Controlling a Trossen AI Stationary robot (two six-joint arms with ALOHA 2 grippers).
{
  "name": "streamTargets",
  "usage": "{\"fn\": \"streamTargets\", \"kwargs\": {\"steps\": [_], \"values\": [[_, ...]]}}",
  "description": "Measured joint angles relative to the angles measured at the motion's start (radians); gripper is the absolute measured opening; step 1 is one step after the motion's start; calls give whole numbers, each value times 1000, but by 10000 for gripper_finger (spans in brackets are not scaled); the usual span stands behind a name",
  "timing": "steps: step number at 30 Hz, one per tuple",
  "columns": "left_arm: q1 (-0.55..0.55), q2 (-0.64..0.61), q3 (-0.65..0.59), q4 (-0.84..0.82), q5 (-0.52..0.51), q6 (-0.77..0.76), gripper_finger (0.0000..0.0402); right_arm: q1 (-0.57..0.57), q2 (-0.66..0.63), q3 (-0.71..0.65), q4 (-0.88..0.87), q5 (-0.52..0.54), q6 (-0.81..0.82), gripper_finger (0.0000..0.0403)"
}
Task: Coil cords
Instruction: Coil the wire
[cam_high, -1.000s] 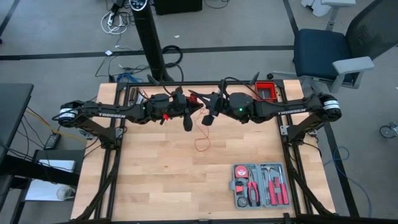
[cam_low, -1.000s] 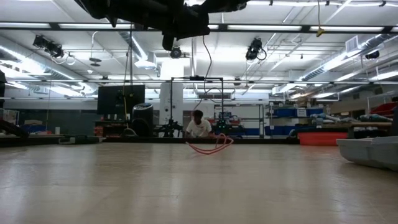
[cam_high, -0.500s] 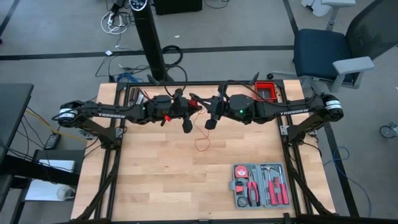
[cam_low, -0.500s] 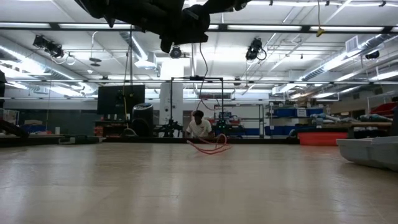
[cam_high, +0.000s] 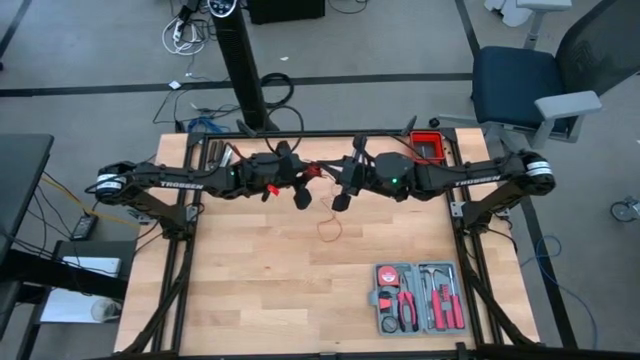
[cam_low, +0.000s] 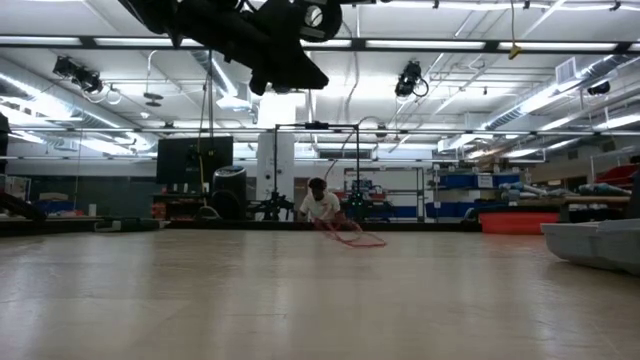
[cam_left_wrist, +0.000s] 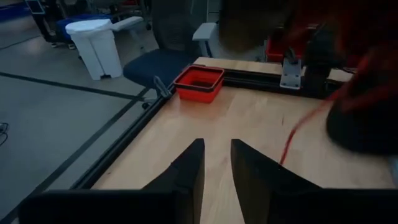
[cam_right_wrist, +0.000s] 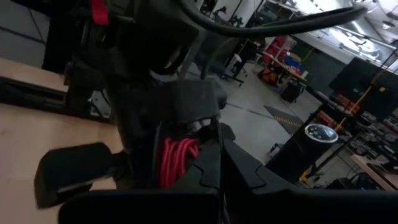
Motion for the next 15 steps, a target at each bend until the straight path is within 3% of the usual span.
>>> {"fn": "streamTargets", "kwargs": {"steps": [15], "values": [[0,-1,2,-13,16,4,81,3,-124,0,-144,14,46,0]]}}
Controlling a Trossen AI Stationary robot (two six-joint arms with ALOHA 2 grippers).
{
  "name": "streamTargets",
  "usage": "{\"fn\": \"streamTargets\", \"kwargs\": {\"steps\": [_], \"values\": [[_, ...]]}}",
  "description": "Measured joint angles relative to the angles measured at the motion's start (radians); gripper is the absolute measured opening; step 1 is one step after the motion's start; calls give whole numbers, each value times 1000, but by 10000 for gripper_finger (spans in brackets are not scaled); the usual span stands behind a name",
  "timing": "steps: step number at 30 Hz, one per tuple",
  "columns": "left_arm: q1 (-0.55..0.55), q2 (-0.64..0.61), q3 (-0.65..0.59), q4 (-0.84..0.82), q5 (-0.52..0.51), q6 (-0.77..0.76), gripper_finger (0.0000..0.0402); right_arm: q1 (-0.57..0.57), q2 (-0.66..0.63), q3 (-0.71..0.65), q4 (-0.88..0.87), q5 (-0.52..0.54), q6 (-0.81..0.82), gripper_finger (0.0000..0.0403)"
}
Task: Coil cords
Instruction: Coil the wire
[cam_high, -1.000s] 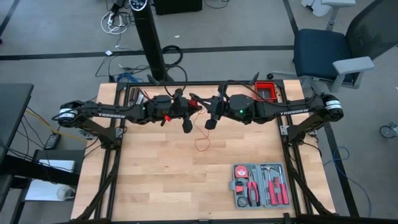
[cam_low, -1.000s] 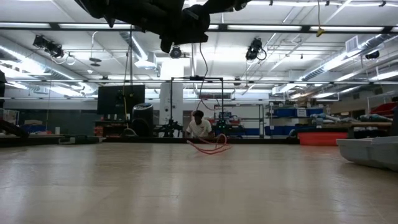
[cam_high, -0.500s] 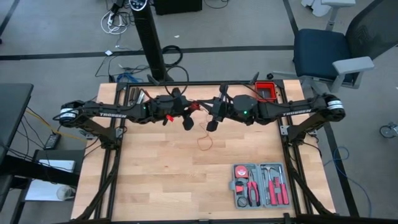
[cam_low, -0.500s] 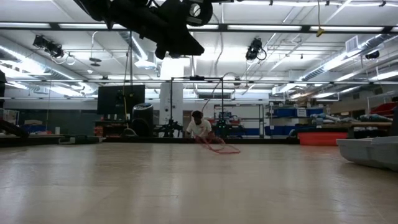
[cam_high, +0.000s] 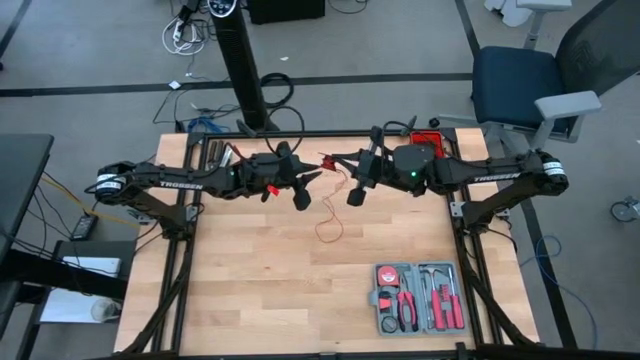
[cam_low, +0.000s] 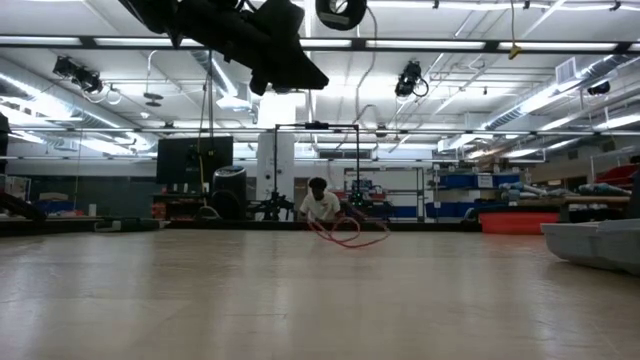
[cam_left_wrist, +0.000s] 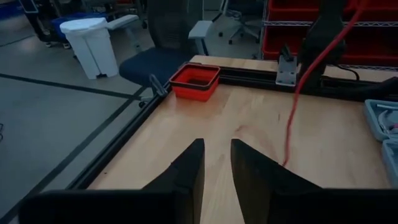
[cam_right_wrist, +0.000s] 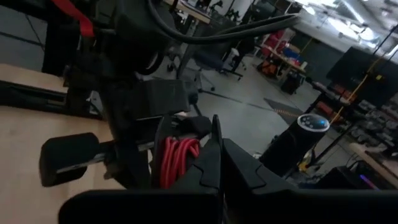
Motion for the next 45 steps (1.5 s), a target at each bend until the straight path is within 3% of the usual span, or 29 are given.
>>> {"fn": "streamTargets", "kwargs": {"steps": [7,11,20,28,45], "values": [[0,0,0,29,1,8,81,5,-40,0,-114,-69,143,0],[0,0,1,134,18,107,81,5,-47,0,-205,-116,222,1],[12,-1,2,295,308,269,81,31,-48,-1,-321,-138,284,1],[24,-1,2,252,408,263,81,39,-50,-1,-314,-171,267,1],[-7,-1,2,145,418,134,81,50,-50,-1,-368,-234,215,2]]}}
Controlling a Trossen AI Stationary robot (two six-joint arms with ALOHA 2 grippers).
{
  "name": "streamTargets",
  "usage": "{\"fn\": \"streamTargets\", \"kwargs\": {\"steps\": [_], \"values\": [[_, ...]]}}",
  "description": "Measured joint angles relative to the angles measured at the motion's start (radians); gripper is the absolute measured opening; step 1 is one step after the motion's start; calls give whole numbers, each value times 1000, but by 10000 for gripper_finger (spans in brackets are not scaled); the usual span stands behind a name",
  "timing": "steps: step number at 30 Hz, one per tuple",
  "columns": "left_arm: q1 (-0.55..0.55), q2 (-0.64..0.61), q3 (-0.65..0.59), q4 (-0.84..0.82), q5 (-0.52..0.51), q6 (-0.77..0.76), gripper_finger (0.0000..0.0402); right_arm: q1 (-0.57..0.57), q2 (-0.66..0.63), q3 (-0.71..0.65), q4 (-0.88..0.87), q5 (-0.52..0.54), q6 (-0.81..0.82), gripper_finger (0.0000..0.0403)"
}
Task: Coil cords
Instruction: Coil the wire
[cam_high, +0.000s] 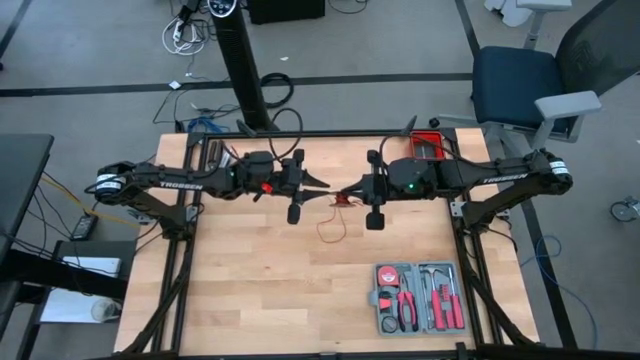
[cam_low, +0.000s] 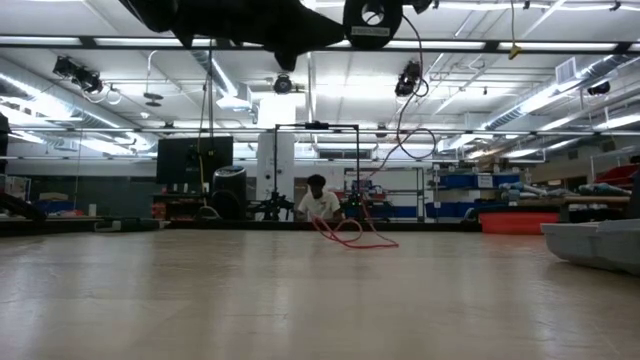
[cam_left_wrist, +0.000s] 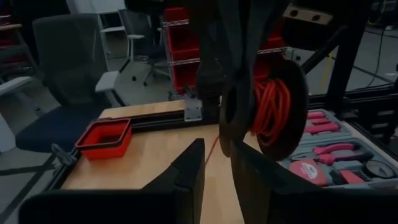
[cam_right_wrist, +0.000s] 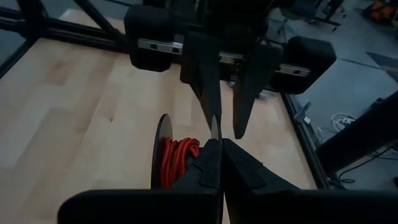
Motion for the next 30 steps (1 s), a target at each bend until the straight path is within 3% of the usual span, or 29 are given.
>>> {"fn": "streamTargets", "kwargs": {"steps": [5,11,16,19,30], "values": [[-23,0,0,-15,-22,0,80,0,-3,-24,16,-26,-11,1],[-37,0,0,-7,-53,20,80,-27,-76,-148,102,-34,-15,1],[-40,0,0,-10,-55,22,80,-69,-163,-231,155,-138,-38,1],[-40,0,0,0,-60,24,80,-88,-191,-281,187,-144,-50,2],[-40,4,0,17,-84,25,80,-138,-202,-465,512,-225,-117,1]]}}
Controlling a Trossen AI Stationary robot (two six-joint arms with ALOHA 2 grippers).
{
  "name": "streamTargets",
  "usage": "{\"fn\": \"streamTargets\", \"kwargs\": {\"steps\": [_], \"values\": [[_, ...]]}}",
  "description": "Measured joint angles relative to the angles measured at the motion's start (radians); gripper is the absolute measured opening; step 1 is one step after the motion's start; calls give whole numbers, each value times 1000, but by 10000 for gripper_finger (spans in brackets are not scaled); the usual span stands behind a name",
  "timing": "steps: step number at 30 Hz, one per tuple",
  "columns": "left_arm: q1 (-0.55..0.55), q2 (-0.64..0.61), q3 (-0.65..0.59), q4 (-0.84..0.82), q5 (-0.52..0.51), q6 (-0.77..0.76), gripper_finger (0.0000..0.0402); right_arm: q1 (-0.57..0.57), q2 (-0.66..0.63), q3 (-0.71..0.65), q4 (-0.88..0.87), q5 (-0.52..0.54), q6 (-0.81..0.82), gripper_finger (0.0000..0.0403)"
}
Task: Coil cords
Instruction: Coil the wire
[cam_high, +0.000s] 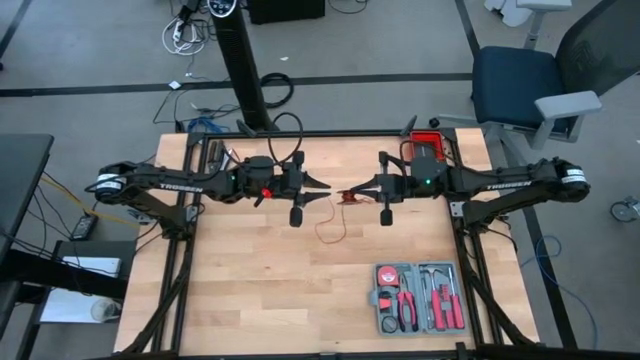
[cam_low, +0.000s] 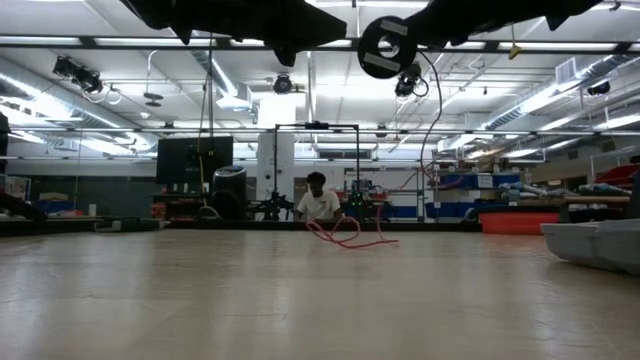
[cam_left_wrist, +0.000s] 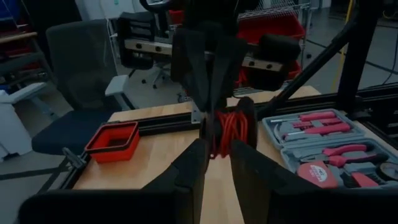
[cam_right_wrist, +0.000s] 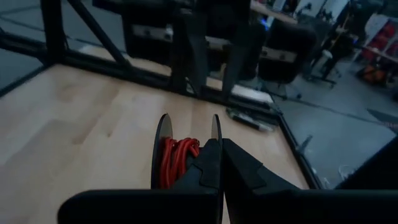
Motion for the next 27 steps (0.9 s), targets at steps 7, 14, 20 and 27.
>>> {"fn": "streamTargets", "kwargs": {"steps": [7,14,20,27], "values": [[0,34,0,44,-1,-1,80,-4,1,-9,95,-17,-6,1],[0,79,0,124,-2,-6,80,-4,38,-9,180,-20,-15,1],[-1,105,-2,140,-55,5,51,-1,99,-9,260,-39,-16,2],[-2,106,-2,138,-57,26,3,-2,98,-9,258,-32,-6,6]]}}
